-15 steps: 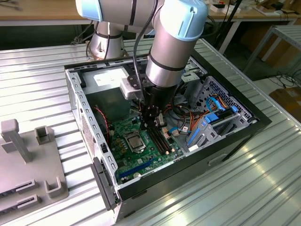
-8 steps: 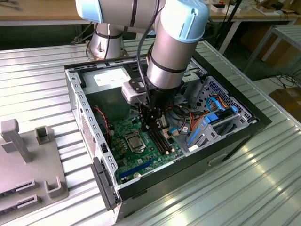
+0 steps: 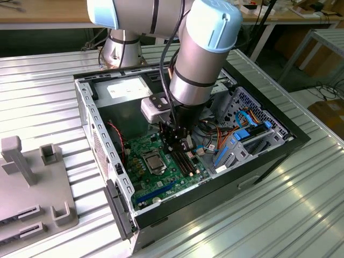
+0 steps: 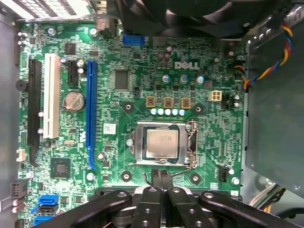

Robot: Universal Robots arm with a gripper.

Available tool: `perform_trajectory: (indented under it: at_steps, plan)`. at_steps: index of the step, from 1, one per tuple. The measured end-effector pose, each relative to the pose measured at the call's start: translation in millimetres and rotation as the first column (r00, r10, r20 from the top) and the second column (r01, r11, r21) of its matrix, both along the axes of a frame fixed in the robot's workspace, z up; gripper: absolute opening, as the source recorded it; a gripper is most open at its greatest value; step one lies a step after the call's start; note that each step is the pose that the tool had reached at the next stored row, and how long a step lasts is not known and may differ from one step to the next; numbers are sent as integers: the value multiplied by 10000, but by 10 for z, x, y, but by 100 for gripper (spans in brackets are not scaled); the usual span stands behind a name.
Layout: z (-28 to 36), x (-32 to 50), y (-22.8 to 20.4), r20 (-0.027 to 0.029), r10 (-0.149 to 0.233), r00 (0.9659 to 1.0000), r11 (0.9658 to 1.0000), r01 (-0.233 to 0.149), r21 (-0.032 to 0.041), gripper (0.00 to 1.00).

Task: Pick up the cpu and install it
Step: 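Install the first cpu locking lever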

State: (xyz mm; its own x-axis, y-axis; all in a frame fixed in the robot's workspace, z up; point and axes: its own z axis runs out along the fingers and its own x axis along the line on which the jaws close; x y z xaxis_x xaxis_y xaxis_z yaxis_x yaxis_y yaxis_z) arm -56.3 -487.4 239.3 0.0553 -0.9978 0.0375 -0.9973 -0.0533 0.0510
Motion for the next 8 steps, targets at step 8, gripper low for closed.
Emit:
perform_trajectory:
  at_steps: [8]
  plan:
    - [-119,0,-14,-1,142,9999,9999,-142,-39,11]
